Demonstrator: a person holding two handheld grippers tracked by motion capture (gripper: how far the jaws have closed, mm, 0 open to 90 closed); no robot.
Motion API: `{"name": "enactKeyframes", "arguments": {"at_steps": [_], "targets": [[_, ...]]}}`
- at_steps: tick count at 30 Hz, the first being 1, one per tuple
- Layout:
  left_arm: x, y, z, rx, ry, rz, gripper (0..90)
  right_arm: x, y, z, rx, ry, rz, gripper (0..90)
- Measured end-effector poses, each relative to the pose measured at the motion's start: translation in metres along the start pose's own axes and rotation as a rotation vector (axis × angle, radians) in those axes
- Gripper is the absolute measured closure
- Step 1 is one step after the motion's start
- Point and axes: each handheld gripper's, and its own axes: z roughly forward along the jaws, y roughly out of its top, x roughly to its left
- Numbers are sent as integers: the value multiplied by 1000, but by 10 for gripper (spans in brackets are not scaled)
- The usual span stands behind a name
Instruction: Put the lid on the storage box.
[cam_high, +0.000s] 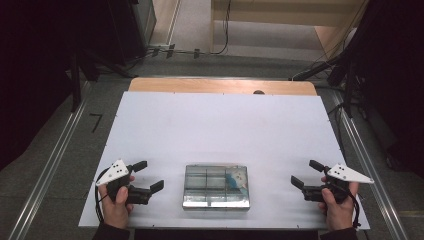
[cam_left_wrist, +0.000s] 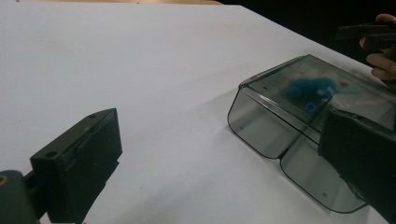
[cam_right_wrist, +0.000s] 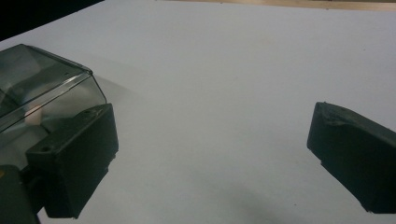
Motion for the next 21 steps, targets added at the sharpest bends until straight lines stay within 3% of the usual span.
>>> {"name": "enactKeyframes", "arguments": {"at_steps": [14, 21], "targets": [[4, -1, -2, -8, 5, -8, 0, -21, -4, -15, -19, -77, 34, 1], [4, -2, -2, -10, 6, -12, 0, -29, -8, -17, -23, -69, 49, 0]]}}
